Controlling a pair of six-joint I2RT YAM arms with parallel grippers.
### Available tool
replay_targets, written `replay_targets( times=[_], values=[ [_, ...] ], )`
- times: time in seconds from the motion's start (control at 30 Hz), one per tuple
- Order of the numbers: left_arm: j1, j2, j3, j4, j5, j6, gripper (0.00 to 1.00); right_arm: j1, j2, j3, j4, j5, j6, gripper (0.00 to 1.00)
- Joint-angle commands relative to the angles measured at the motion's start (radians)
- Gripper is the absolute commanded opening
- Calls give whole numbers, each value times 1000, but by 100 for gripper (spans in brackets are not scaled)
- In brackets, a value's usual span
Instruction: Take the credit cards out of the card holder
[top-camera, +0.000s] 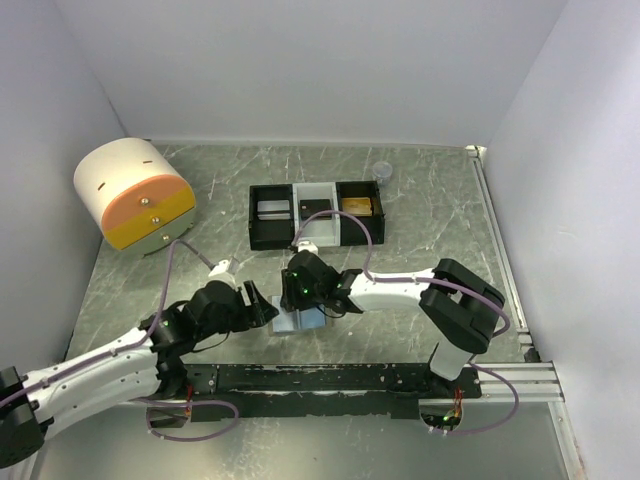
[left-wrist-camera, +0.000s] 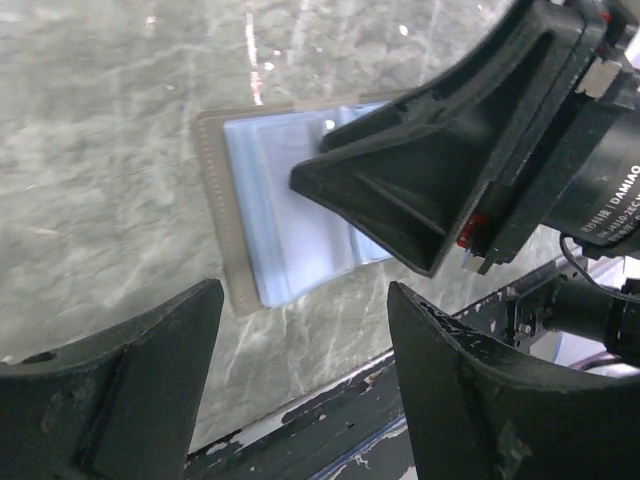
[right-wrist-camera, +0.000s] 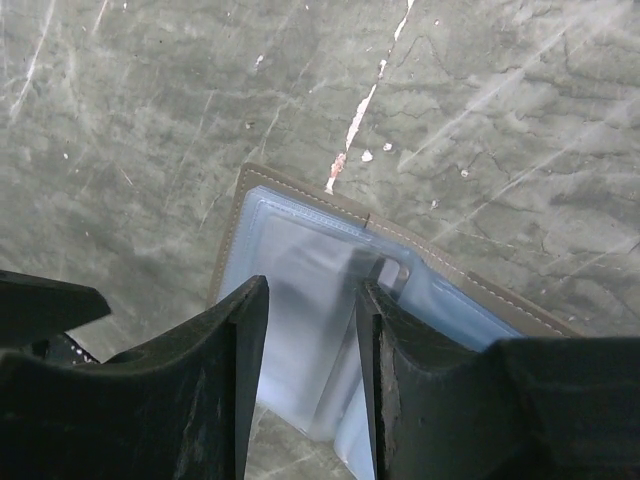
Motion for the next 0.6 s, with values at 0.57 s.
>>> replay_targets(
  times=[0.57],
  values=[
    [-5, -170, 0, -139, -130, -104, 76, 102, 111, 177, -317, 228, -16, 66]
  ],
)
